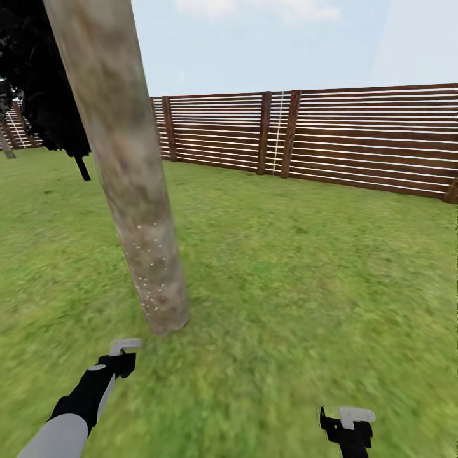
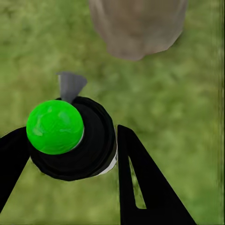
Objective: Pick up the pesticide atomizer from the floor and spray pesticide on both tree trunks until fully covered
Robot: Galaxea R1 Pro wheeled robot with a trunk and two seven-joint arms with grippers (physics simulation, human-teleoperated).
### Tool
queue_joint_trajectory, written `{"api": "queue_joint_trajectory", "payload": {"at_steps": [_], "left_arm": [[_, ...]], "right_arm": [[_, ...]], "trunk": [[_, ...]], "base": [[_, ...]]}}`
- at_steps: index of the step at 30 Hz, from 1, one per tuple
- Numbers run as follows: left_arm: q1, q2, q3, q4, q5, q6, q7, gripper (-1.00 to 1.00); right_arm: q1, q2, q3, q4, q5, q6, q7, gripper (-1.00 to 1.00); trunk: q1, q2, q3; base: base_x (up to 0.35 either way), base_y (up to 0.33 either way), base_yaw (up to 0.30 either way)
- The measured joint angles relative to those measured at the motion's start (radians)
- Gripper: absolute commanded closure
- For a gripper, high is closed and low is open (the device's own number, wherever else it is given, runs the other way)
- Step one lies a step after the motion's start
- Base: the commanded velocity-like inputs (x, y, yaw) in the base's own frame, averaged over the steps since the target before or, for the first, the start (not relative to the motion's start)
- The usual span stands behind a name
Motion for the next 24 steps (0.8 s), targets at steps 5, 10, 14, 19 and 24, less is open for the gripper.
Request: {"api": "queue_joint_trajectory", "payload": {"at_steps": [5,10,14,19,24], "left_arm": [[0.000,-0.001,0.000,0.000,0.000,0.000,0.000,1.00],[0.000,-0.001,0.003,-0.001,0.001,0.000,0.000,1.00],[0.000,-0.001,0.004,-0.001,0.001,0.000,0.000,1.00],[0.000,0.000,0.006,-0.001,0.001,0.000,0.000,1.00],[0.000,0.001,0.006,-0.001,0.000,0.000,0.000,1.00]], "right_arm": [[0.000,0.000,0.000,0.000,0.000,0.000,0.000,-1.00],[0.000,0.001,0.000,0.000,0.000,0.000,0.000,-1.00],[0.000,0.002,0.000,0.000,0.000,0.000,0.000,-1.00],[0.000,0.002,0.000,0.000,0.000,-0.001,0.000,-1.00],[0.000,0.002,0.001,0.000,0.000,-0.001,0.000,-1.00]], "trunk": [[0.000,0.000,0.000],[0.000,0.000,0.000],[0.000,0.000,0.000],[0.000,0.000,0.000],[0.000,0.000,0.000]], "base": [[0.107,-0.273,0.000],[0.089,-0.273,0.000],[0.083,-0.273,0.129],[0.030,-0.273,0.268],[0.001,-0.273,0.277]]}}
